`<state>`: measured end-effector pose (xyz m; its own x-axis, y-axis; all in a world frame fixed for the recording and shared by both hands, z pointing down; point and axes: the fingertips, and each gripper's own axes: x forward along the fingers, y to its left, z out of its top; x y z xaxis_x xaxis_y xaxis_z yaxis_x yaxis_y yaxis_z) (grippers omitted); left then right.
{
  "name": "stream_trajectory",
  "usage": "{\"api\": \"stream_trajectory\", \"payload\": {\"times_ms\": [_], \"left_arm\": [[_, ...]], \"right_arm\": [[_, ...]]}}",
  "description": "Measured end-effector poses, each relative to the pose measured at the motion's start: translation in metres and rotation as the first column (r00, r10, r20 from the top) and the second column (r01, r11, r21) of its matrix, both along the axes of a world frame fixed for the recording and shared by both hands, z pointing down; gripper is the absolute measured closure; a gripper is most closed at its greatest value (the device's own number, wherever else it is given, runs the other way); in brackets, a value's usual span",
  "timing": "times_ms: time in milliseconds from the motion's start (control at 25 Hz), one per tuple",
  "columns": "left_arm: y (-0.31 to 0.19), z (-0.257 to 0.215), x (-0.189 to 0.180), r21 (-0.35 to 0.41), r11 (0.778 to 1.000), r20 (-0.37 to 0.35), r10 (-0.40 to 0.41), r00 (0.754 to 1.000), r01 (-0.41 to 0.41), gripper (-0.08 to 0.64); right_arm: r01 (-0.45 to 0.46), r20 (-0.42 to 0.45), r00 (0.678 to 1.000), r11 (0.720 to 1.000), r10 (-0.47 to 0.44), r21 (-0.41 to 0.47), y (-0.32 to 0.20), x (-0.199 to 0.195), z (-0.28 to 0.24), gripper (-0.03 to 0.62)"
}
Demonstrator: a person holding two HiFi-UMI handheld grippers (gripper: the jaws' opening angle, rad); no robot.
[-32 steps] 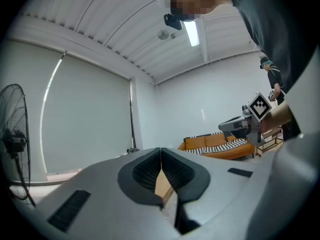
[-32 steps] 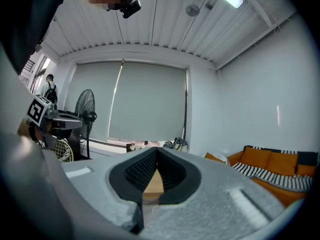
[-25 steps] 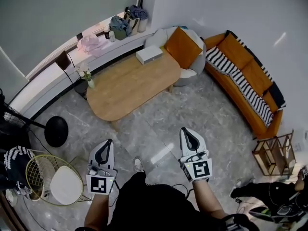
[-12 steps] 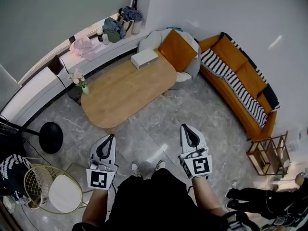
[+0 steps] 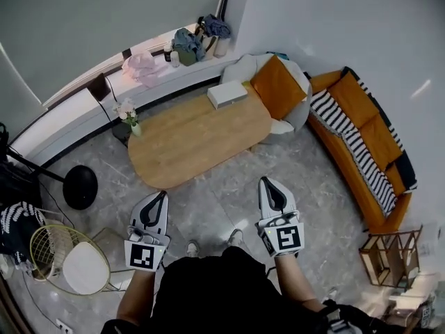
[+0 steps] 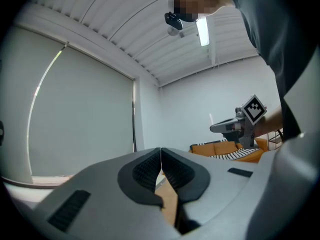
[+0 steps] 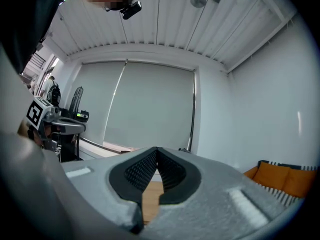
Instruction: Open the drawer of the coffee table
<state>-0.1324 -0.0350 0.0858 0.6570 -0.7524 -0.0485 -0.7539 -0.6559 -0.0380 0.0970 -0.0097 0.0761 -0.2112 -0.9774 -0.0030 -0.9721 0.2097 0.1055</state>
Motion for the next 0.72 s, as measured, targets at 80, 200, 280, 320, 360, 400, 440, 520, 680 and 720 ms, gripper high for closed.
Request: {"api": "stream_trajectory", "payload": {"times_ms": [80,200,280,320,360,400,440,520,680,720], "left_arm": [[-0.004,0.001,0.003,0.003,0.999,0.023,-0.043,0.999,0.042,0.552],[-0.011,-0.003,0.012,0.011,0.997,0.017,-0.080,0.997,0.079,0.552],[-0.017,-0.004,0.018,0.006,0.994,-0.010,-0.112,0.994,0.112,0.551],[-0.019,-0.004,0.021,0.003,0.991,-0.016,-0.131,0.991,0.131,0.551],[-0.021,-0.003,0.022,0.000,0.989,-0.015,-0.148,0.989,0.148,0.551],[-0.022,-0.002,0.024,-0.004,0.987,-0.009,-0.161,0.987,0.161,0.551],[-0.024,0.000,0.025,-0.009,0.986,-0.002,-0.169,0.986,0.169,0.551],[-0.030,0.005,0.026,-0.014,0.986,0.009,-0.167,0.986,0.167,0.551],[-0.050,0.038,0.021,-0.086,0.984,-0.025,-0.159,0.987,0.156,0.549],[-0.055,0.050,0.018,-0.115,0.981,-0.044,-0.162,0.986,0.156,0.549]], "right_arm": [[0.036,-0.002,0.999,0.999,-0.036,-0.012,-0.012,0.011,0.003,0.588],[0.089,-0.016,0.996,0.996,-0.089,-0.012,-0.033,0.027,0.001,0.588],[0.115,-0.012,0.993,0.993,-0.115,-0.014,-0.044,0.037,0.001,0.588],[0.127,-0.011,0.992,0.992,-0.128,-0.017,-0.048,0.041,0.002,0.588],[0.141,-0.009,0.990,0.990,-0.141,-0.022,-0.051,0.043,0.003,0.588],[0.154,-0.006,0.988,0.988,-0.154,-0.029,-0.056,0.043,0.005,0.588],[0.168,-0.004,0.986,0.985,-0.168,-0.044,-0.060,0.043,0.010,0.588],[0.197,-0.012,0.980,0.975,-0.199,-0.100,-0.071,0.037,0.026,0.588],[0.252,-0.023,0.965,0.952,-0.260,-0.172,-0.096,0.010,0.063,0.588],[0.262,-0.011,0.963,0.950,-0.268,-0.171,-0.102,0.001,0.072,0.588]]}}
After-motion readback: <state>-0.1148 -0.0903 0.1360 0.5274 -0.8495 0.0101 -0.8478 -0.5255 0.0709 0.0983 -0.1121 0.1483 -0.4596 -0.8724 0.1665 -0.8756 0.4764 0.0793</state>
